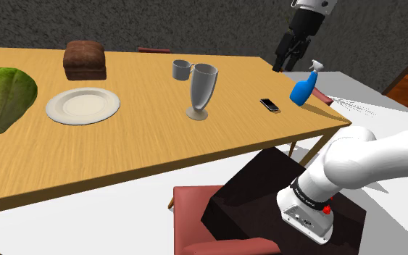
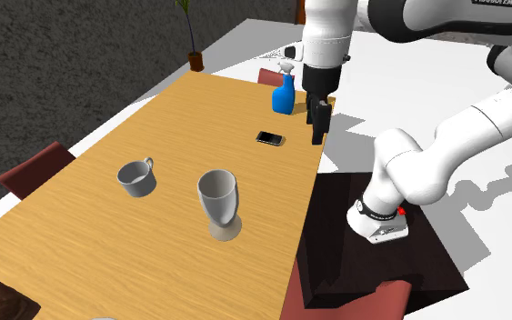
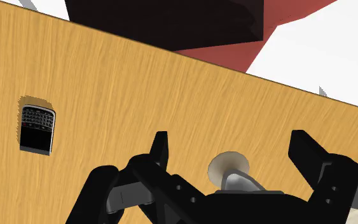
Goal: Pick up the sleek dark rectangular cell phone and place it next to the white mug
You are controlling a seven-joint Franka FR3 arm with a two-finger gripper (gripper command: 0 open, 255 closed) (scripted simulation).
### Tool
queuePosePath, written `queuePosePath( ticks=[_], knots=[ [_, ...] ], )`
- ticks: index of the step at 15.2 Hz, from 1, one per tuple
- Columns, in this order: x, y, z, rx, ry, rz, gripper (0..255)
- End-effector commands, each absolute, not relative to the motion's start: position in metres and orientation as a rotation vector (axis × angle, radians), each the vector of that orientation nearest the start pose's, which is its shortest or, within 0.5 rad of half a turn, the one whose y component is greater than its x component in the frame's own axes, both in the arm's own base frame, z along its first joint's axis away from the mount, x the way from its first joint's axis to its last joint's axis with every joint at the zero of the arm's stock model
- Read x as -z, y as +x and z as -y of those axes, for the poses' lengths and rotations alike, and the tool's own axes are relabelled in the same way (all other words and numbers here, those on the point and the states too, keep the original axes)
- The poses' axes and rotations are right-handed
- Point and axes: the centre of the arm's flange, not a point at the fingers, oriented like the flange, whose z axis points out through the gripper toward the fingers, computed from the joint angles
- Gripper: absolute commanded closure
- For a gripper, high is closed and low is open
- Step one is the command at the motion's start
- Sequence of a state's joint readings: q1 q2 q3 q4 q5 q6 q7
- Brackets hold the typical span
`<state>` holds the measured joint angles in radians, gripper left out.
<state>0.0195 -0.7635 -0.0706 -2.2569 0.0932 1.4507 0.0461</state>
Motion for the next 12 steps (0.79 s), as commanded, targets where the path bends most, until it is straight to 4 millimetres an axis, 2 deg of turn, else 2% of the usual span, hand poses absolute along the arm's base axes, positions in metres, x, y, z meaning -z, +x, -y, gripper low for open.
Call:
queuePosePath(
  ticks=[1, 12],
  knots=[
    [-0.620, 0.301, 0.013, -0.067, -2.998, -0.101, 0],
    [-0.530, 0.334, 0.116, -0.055, -3.022, -0.194, 0]
  ],
)
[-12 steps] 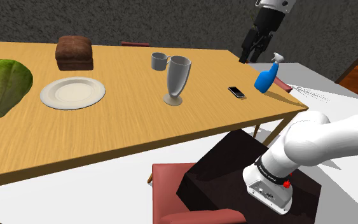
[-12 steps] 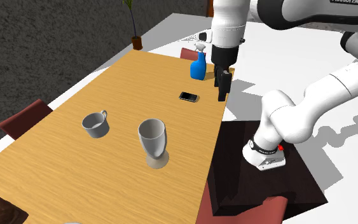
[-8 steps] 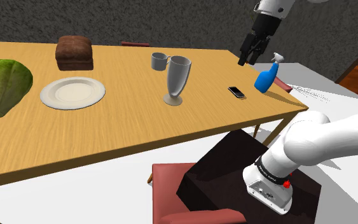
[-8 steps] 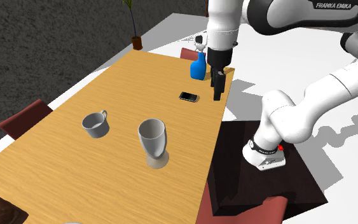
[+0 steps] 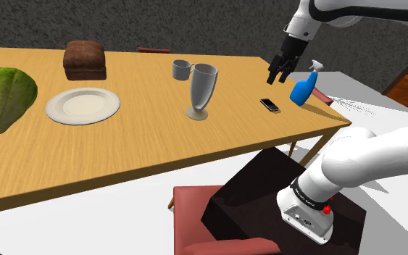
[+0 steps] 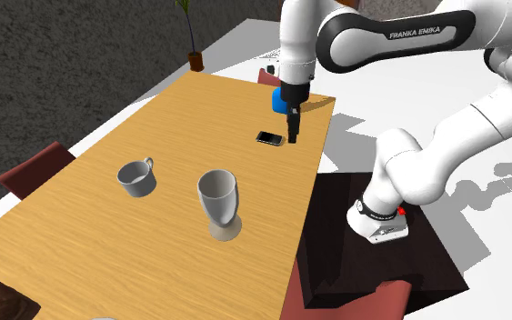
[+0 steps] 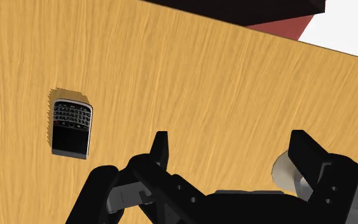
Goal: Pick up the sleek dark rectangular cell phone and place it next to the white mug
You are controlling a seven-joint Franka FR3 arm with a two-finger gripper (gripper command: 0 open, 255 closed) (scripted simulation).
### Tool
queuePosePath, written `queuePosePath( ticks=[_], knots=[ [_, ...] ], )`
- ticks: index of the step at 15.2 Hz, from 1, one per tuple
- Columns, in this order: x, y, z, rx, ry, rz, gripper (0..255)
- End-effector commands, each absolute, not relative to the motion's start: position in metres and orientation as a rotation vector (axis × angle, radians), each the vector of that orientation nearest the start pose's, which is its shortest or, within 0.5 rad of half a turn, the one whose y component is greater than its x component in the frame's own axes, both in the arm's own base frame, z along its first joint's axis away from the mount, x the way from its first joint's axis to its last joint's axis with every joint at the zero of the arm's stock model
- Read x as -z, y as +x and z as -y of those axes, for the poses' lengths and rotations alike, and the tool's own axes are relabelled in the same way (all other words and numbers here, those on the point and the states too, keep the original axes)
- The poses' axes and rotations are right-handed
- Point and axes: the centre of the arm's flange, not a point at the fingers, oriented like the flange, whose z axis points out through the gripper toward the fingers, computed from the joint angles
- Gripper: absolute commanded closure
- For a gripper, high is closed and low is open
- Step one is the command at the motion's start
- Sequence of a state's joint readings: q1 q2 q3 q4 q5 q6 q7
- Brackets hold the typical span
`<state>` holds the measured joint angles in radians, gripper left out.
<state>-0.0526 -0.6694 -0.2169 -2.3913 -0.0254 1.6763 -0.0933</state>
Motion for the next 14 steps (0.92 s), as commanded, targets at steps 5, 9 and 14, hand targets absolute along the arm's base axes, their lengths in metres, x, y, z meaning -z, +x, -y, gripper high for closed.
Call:
queuePosePath(
  ticks=[5, 9, 14],
  knots=[
    [-0.490, 0.347, 0.165, -0.049, -3.032, -0.236, 0],
    [-0.458, 0.356, 0.204, -0.044, -3.039, -0.271, 0],
    [-0.420, 0.367, 0.255, -0.038, -3.048, -0.314, 0]
  ],
)
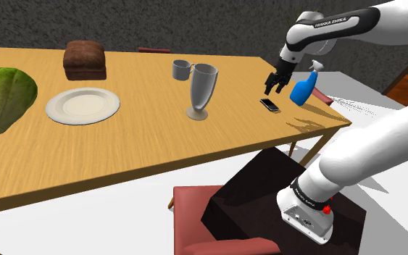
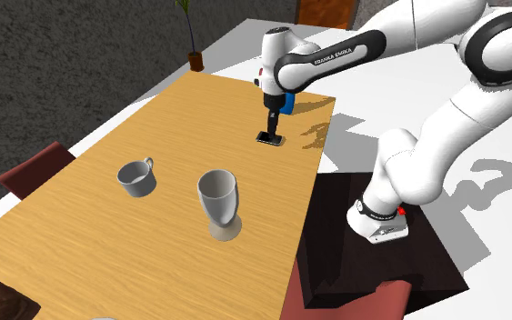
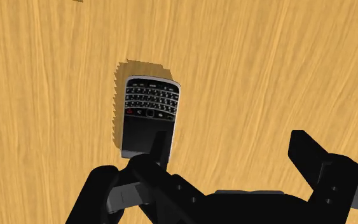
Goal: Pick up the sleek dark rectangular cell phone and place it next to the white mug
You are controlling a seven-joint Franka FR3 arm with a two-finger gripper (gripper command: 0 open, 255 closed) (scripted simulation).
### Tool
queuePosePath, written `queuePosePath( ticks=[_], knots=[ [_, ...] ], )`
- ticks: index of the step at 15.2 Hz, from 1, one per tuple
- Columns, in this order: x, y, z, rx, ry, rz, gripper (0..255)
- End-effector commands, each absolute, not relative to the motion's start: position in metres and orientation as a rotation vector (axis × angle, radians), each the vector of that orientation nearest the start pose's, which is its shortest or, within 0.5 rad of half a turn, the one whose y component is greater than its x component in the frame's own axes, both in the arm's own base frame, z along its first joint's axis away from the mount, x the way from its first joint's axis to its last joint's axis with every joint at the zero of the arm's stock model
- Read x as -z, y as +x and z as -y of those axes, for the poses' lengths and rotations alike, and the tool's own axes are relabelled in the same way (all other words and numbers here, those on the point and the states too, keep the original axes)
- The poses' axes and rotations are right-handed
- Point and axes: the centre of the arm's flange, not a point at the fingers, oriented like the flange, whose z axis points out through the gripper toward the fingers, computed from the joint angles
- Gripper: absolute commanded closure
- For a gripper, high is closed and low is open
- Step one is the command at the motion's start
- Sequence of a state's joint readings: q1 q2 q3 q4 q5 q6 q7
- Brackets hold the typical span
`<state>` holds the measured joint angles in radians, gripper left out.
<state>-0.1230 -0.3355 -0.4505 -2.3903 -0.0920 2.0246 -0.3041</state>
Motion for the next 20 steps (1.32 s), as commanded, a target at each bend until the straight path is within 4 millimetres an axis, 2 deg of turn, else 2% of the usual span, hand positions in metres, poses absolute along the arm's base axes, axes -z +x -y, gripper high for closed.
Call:
queuePosePath(
  ticks=[1, 6, 7, 14, 20],
  knots=[
    [-0.412, 0.369, 0.265, -0.037, -3.050, -0.322, 0],
    [-0.374, 0.378, 0.316, -0.031, -3.058, -0.366, 0],
    [-0.371, 0.379, 0.321, -0.031, -3.059, -0.370, 0],
    [-0.334, 0.378, 0.319, -0.031, -3.059, -0.370, 0],
    [-0.331, 0.378, 0.319, -0.031, -3.059, -0.370, 0]
  ],
)
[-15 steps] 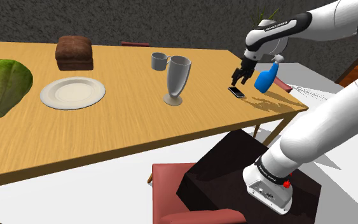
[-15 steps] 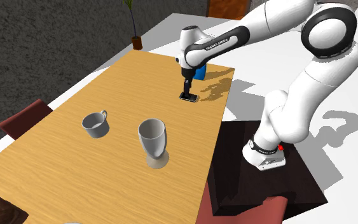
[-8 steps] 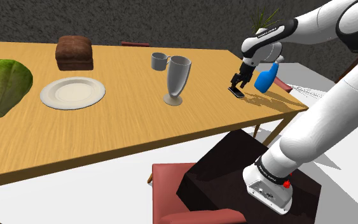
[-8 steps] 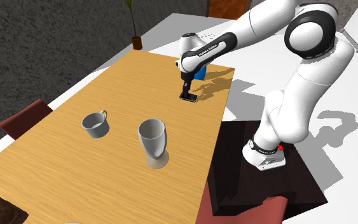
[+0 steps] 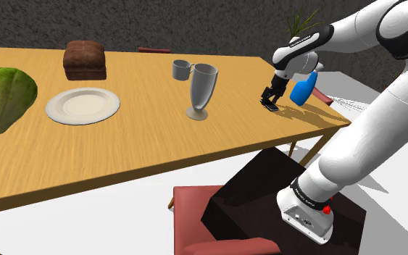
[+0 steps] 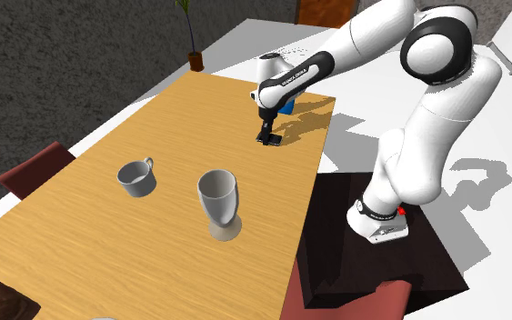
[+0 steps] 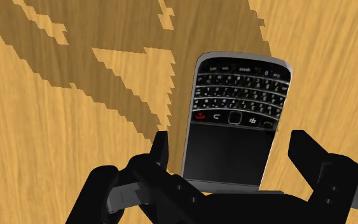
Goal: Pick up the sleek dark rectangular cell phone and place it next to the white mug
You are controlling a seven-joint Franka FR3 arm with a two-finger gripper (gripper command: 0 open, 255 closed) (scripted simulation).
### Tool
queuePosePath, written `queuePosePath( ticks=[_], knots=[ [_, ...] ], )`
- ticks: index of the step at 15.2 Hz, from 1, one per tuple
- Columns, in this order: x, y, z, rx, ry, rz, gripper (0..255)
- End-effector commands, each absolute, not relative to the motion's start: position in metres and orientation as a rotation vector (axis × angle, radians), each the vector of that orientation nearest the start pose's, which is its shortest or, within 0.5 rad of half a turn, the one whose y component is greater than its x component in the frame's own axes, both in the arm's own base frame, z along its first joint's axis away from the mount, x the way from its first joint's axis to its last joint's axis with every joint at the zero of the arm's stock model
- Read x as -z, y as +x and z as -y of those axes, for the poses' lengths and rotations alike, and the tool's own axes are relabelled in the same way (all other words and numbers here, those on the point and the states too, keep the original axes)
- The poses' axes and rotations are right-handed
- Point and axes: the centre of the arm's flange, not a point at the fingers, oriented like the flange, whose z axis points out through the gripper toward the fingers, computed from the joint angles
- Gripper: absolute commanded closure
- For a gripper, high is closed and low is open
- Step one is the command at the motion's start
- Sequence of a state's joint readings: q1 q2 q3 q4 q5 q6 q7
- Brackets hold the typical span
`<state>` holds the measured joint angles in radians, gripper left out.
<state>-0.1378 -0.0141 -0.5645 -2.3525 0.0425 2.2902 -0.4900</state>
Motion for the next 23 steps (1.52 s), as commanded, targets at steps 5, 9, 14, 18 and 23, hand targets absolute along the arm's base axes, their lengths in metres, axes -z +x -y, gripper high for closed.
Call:
queuePosePath(
  ticks=[5, 9, 14, 18, 23],
  knots=[
    [-0.331, 0.378, 0.319, -0.031, -3.059, -0.370, 255],
    [-0.331, 0.378, 0.319, -0.031, -3.059, -0.370, 255],
    [-0.341, 0.378, 0.319, -0.031, -3.059, -0.370, 255],
    [-0.362, 0.378, 0.319, -0.031, -3.059, -0.370, 255],
    [-0.389, 0.378, 0.319, -0.031, -3.059, -0.370, 255]
  ],
)
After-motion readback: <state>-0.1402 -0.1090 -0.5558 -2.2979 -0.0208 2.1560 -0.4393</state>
